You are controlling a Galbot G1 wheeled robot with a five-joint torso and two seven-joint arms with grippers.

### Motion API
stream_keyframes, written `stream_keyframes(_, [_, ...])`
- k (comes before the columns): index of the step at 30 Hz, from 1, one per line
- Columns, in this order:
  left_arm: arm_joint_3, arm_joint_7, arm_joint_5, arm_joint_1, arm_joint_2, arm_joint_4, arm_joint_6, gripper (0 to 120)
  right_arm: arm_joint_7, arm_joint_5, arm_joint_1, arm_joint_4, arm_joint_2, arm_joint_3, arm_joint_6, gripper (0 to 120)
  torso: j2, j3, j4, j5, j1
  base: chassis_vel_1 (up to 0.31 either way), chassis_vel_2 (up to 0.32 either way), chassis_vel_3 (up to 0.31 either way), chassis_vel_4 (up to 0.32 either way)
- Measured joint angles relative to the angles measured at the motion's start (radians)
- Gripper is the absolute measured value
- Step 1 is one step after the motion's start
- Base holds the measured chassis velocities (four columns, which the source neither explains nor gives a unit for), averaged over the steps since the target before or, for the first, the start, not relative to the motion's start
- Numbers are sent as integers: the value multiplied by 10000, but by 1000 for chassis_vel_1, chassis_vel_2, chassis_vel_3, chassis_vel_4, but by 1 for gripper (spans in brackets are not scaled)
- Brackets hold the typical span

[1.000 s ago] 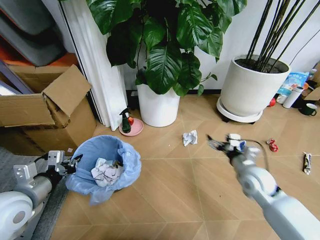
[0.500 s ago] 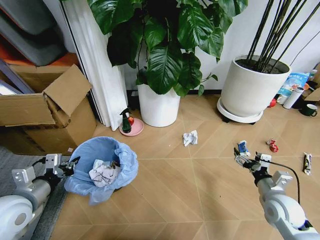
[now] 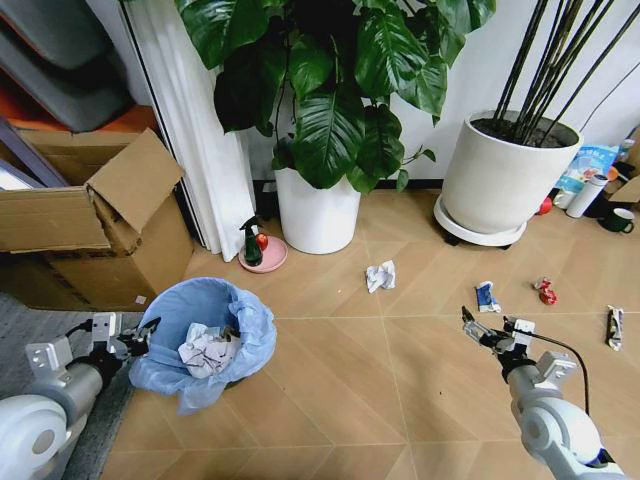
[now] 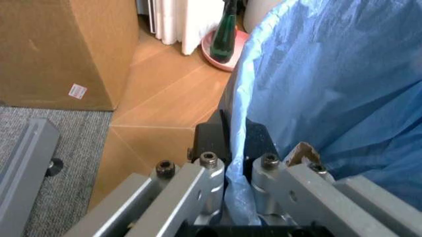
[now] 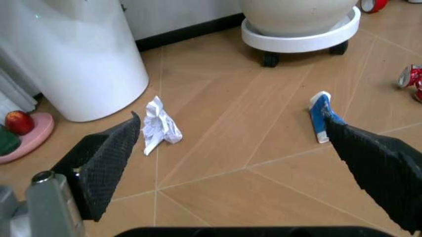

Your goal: Pick up the trash bin and place the garbage on the floor into it.

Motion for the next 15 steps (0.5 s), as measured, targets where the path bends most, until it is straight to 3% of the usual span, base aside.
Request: stream_keyframes(15, [35,0,-29,-43,65,7,0,0,32,89,64,-61,-44,-97,-44,100,0,1,-1,0,1,-36,44,38,-42])
